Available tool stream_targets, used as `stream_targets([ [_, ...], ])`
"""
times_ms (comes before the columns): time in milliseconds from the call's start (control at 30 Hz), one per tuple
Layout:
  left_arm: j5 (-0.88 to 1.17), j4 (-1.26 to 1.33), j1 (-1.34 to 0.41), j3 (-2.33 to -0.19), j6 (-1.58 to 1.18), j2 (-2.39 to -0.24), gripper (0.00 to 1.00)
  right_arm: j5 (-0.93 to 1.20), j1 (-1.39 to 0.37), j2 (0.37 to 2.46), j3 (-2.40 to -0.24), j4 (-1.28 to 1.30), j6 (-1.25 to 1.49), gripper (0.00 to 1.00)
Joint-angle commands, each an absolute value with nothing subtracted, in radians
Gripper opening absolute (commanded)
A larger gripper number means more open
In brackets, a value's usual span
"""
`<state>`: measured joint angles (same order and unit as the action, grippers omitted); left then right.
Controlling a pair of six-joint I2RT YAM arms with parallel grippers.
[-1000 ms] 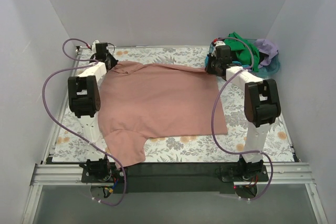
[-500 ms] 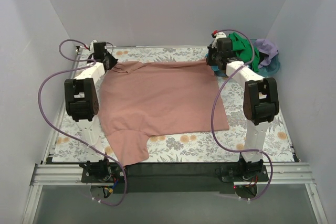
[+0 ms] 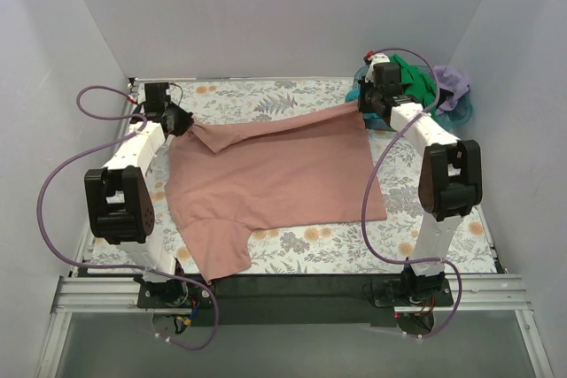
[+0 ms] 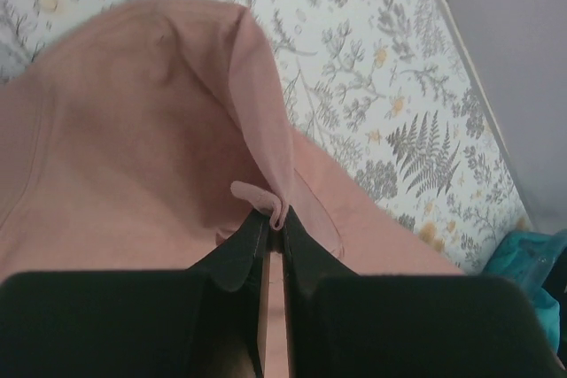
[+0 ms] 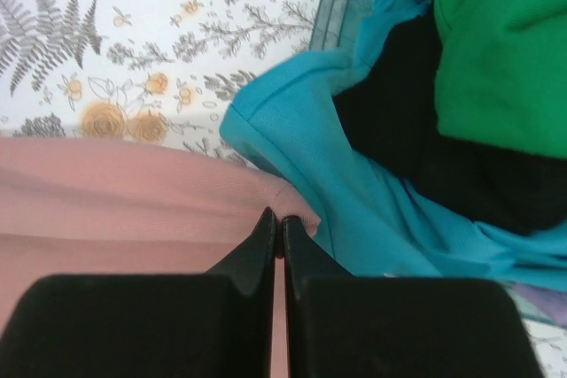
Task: Fold and stack the t-shirts
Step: Fold the tshirt
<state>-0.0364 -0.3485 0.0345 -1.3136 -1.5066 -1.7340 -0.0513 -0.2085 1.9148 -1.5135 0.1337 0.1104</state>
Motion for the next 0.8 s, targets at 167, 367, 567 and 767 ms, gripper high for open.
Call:
stream_targets([
  [167,-0.002,-0.557,0.034,-1.135,-1.629,-1.465,0.00,-0.092,-0.190,1.801,-1.463,0.236,0.023,0.01],
  [367,-0.031,-0.638,0.032,-1.020,-1.674,-1.296,0.00,-0.064,-0.187,1.790,-1.448,0.259,0.020,0.01],
  [567,-0.002,-0.684,0.031,-0.922,-1.706,-1.177,0.00,-0.075,-0.186,1.789,-1.434,0.270,0.020,0.01],
  [767,0.048,-0.678,0.026,-0.784,-1.770,-1.048,0.00,-0.054,-0.184,1.805,-1.420,0.270,0.017,0.01],
])
